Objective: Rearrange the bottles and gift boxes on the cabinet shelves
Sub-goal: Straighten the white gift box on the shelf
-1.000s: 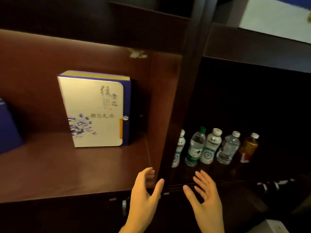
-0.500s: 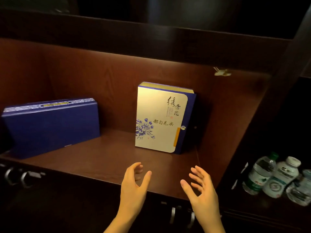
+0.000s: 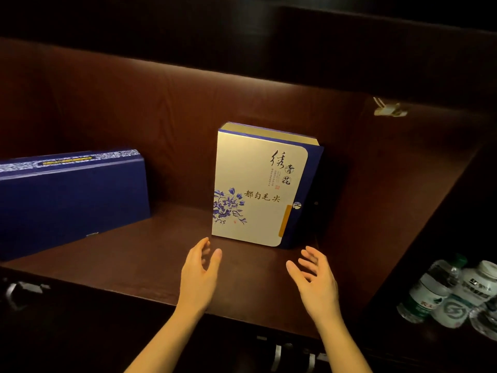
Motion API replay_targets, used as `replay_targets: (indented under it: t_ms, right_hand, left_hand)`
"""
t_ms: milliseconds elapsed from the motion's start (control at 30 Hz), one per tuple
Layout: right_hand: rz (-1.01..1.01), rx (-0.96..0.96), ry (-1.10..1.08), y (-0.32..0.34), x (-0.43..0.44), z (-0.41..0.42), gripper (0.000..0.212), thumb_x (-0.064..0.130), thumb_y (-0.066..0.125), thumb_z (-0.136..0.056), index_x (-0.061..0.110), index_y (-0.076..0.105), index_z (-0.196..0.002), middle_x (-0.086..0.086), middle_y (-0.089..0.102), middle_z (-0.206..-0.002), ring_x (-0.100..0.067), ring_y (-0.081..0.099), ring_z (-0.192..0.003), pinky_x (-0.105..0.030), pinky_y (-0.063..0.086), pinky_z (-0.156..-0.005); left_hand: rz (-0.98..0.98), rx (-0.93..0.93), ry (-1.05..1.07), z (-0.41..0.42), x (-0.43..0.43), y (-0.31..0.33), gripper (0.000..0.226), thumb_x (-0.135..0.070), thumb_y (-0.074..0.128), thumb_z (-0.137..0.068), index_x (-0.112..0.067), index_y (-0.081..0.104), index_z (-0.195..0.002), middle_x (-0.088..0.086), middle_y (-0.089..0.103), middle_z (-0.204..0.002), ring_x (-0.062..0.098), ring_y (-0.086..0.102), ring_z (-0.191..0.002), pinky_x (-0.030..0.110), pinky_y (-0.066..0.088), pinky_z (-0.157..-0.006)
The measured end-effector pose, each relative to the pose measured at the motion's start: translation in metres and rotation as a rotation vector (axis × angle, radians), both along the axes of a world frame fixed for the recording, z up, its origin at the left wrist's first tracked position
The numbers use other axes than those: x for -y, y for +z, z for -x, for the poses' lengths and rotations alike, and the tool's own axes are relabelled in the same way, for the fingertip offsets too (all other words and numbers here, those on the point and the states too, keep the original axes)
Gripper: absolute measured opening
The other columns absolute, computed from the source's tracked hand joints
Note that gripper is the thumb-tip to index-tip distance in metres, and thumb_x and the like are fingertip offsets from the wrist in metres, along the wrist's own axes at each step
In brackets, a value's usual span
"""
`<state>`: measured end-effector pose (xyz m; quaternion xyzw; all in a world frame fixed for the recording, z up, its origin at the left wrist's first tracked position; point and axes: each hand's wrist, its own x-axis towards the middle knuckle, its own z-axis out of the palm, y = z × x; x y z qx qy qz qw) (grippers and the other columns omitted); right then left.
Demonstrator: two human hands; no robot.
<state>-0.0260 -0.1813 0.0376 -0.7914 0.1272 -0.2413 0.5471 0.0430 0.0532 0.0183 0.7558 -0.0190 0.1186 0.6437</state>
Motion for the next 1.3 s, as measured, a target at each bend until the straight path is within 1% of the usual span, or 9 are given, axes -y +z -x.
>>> replay_targets:
  t_ms: [267,433,533,633,700,800,867,1067,1300]
  right_hand:
    - [-0.008,-0.066,-0.048,-0.016,0.029,-0.086,0.073,0.030,0.081,-0.081,0.022,0.045,-0.144,0.000,0.052,-0.144,-0.010,0.052,-0.120,-0.028,0.045,-0.095]
    - [-0.049,-0.129,-0.038,-0.029,0.044,-0.137,0.091,0.033,0.083,-0.079,0.022,0.031,-0.153,-0.002,0.038,-0.156,-0.016,0.041,-0.137,-0.031,0.038,-0.106]
    - [-0.036,-0.150,-0.048,-0.032,0.050,-0.160,0.099,0.035,0.085,-0.077,0.022,0.026,-0.155,-0.003,0.037,-0.156,-0.017,0.039,-0.139,-0.031,0.036,-0.105]
    - [-0.055,-0.143,-0.046,-0.032,0.055,-0.177,0.099,0.034,0.086,-0.074,0.023,0.028,-0.154,-0.002,0.043,-0.152,-0.011,0.042,-0.132,-0.028,0.036,-0.101]
    - [-0.066,-0.146,-0.033,-0.032,0.057,-0.184,0.095,0.037,0.086,-0.073,0.026,0.032,-0.151,0.002,0.049,-0.144,-0.016,0.047,-0.132,-0.031,0.039,-0.103]
    - [-0.058,-0.153,-0.016,-0.030,0.059,-0.193,0.083,0.041,0.084,-0.075,0.023,0.041,-0.145,0.002,0.057,-0.138,-0.020,0.054,-0.128,-0.043,0.047,-0.106]
    - [-0.042,-0.145,-0.026,-0.028,0.060,-0.197,0.071,0.042,0.081,-0.078,0.022,0.048,-0.138,0.001,0.062,-0.130,-0.020,0.059,-0.122,-0.044,0.050,-0.102]
    - [-0.058,-0.084,-0.042,-0.025,0.059,-0.198,0.041,0.038,0.077,-0.084,0.035,0.057,-0.119,0.008,0.067,-0.117,-0.012,0.062,-0.111,-0.038,0.053,-0.097]
    - [-0.066,-0.066,-0.056,-0.026,0.057,-0.186,0.043,0.035,0.078,-0.084,0.031,0.058,-0.122,0.003,0.067,-0.118,-0.016,0.063,-0.112,-0.040,0.054,-0.096]
  left_hand:
    - [-0.049,-0.028,0.001,-0.089,0.016,-0.010,0.061,-0.041,0.053,-0.099,-0.018,0.034,-0.153,0.000,0.042,-0.152,0.011,0.045,-0.133,0.026,0.036,-0.102]
    - [-0.067,-0.073,0.001,-0.138,0.027,-0.015,0.073,-0.052,0.053,-0.096,-0.019,0.026,-0.155,0.005,0.032,-0.160,0.018,0.036,-0.143,0.040,0.032,-0.116]
    - [-0.089,-0.058,-0.036,-0.163,0.033,-0.011,0.071,-0.053,0.058,-0.093,-0.022,0.034,-0.152,0.001,0.041,-0.155,0.017,0.040,-0.141,0.041,0.033,-0.115]
    - [-0.122,0.015,-0.051,-0.180,0.037,-0.008,0.050,-0.050,0.065,-0.090,-0.032,0.051,-0.135,-0.012,0.061,-0.130,0.005,0.054,-0.124,0.036,0.043,-0.106]
    - [-0.120,0.018,-0.050,-0.186,0.039,-0.006,0.052,-0.051,0.069,-0.086,-0.034,0.052,-0.132,-0.016,0.064,-0.124,-0.004,0.058,-0.113,0.030,0.046,-0.100]
    - [-0.138,0.008,-0.034,-0.194,0.040,-0.004,0.062,-0.054,0.071,-0.083,-0.029,0.050,-0.136,-0.013,0.065,-0.123,-0.002,0.061,-0.108,0.026,0.047,-0.094]
    - [-0.128,0.008,-0.033,-0.199,0.040,-0.004,0.058,-0.052,0.073,-0.082,-0.029,0.053,-0.132,-0.015,0.068,-0.117,-0.006,0.063,-0.102,0.025,0.049,-0.091]
    - [-0.101,0.016,-0.023,-0.206,0.038,-0.004,0.039,-0.047,0.074,-0.083,-0.029,0.064,-0.116,-0.016,0.074,-0.105,-0.003,0.068,-0.097,0.040,0.054,-0.094]
    - [-0.075,0.037,-0.034,-0.193,0.034,-0.006,0.034,-0.048,0.074,-0.081,-0.032,0.066,-0.110,-0.020,0.075,-0.101,-0.002,0.069,-0.097,0.042,0.055,-0.093]
